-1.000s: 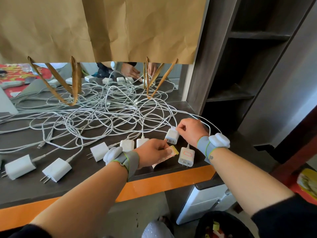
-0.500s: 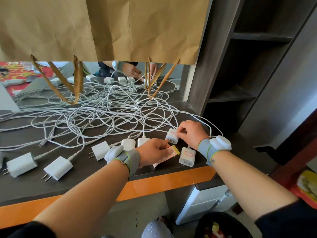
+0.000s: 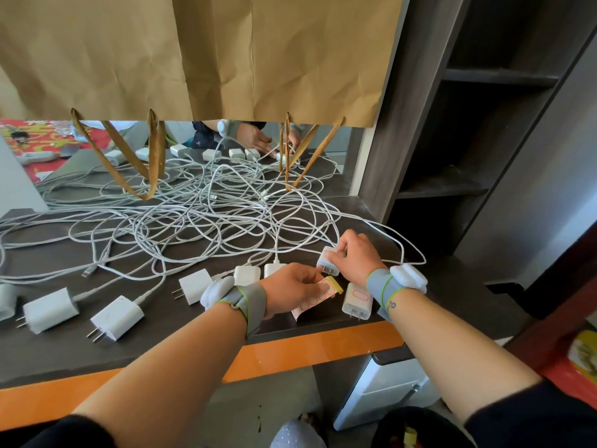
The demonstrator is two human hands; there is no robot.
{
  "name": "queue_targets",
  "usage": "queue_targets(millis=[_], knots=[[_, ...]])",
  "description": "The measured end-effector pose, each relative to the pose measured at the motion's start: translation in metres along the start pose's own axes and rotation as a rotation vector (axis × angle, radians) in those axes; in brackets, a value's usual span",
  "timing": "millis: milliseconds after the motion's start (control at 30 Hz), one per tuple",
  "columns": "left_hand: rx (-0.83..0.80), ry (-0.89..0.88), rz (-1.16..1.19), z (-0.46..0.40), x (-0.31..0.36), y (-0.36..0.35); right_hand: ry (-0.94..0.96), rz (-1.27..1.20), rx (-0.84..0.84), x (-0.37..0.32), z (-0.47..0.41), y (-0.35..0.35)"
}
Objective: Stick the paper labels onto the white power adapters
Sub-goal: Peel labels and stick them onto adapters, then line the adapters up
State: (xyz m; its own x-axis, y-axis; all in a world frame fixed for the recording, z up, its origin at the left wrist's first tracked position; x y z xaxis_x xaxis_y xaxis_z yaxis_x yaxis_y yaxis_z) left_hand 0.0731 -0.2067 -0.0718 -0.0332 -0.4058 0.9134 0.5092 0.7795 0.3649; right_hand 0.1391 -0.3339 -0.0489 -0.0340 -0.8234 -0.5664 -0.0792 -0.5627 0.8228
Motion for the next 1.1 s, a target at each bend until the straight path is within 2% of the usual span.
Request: queue_targets(millis=[167,367,500,633,667,800,1000,1100], knots=[[0.001,-0.004,0.017,0.0,0.001,-0.001,0.063,-0.067,-0.051,0.005,0.001,0.005],[0.028,0.018,0.022,0.0,0.0,0.003,0.02,-0.144,-0.025,0.011,-0.001,0.007],[0.15,0.045,0.045,0.005,-0.001,0.016,-0.006,-0.149,-0.011,0.014,-0.002,0.008],[0.294,0.064,0.33,0.025,-0.002,0.039,0.018,-0.118,0.072,0.004,0.005,0.024],[0.322,0.073,0.338,0.031,-0.003,0.045,0.036,-0.128,0.088,-0.003,0.009,0.028],[0.415,0.148,0.121,0.061,-0.011,0.072,0.182,-0.197,0.08,-0.052,0.036,0.032],[0.359,0.178,0.323,0.094,-0.022,0.078,0.424,-0.11,0.006,-0.125,0.082,0.022],[0.325,0.157,0.329,0.105,-0.022,0.08,0.484,-0.057,-0.056,-0.144,0.096,0.011]])
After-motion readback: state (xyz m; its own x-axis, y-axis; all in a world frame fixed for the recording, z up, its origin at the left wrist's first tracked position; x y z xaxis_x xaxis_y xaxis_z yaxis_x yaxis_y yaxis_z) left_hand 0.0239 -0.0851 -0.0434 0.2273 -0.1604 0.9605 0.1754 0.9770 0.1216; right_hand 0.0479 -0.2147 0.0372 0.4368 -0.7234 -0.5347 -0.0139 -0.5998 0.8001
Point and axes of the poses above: each hand's wrist, its own z-axis away from the middle knuckle, its own y-axis out of the back of the hand, x = y × z, the point moved 10 cm from there along -z, towards the middle knuckle, and after that the axes turned 3 degrees about -y, right-handed, at the moved point
